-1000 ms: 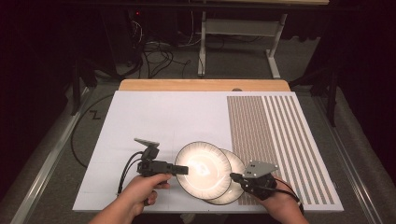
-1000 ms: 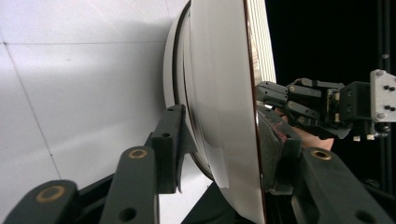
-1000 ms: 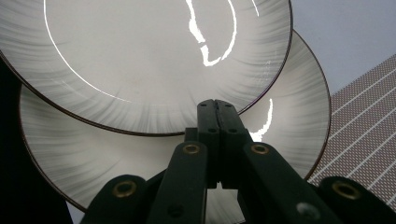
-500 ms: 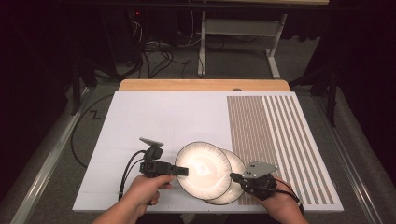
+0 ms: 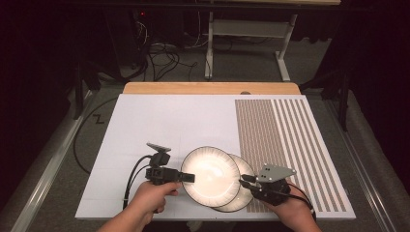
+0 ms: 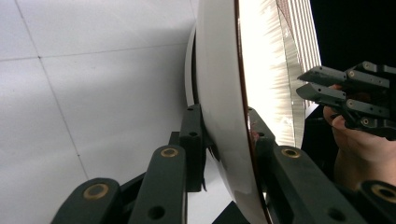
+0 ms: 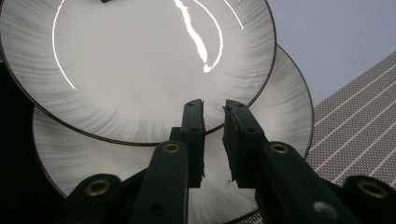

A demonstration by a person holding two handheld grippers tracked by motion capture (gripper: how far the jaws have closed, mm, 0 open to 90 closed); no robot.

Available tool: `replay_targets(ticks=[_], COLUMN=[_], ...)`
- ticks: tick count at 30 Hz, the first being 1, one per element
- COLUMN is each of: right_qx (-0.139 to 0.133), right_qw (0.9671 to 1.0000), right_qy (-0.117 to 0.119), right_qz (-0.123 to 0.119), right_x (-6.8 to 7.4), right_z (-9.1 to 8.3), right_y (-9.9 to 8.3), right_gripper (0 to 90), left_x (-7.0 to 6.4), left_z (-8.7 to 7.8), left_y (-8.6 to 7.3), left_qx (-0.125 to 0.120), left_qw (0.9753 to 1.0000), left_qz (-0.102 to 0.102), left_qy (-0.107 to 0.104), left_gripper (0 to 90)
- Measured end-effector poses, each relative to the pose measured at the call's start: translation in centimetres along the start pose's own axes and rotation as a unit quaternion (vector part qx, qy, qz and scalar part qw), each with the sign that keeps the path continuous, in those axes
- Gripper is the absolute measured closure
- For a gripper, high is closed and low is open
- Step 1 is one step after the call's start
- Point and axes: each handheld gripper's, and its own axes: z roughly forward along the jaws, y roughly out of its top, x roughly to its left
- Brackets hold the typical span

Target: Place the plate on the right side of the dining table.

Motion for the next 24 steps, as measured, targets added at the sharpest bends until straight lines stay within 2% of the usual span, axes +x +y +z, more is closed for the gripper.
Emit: replay_targets(ticks=[5,13,16,24], right_qx=[-0.013,-0.036,-0.040,-0.061], right_qw=[0.9998,0.9986,0.9982,0.9958], right_qy=[-0.009,-0.019,-0.024,-0.040], right_qz=[0.011,0.033,0.039,0.055], right_x=[-0.6,-1.5,-1.8,-2.6], right_z=[-0.3,-0.8,-0.9,-1.4], right_y=[-0.1,-0.5,-0.6,-1.0], right_gripper=[67.2,56.2,52.1,41.4], left_x=[-0.5,-0.4,-0.5,-0.3], left_z=[-0.1,-0.9,-1.1,-1.2], left_y=[0.0,0.1,0.2,0.3], left_qx=[-0.008,-0.031,-0.038,-0.056], left_qw=[0.9998,0.9990,0.9976,0.9945], left_qz=[0.014,0.030,0.057,0.089], left_qy=[0.010,0.012,0.013,-0.002], left_gripper=[76.3,77.5,77.7,78.5])
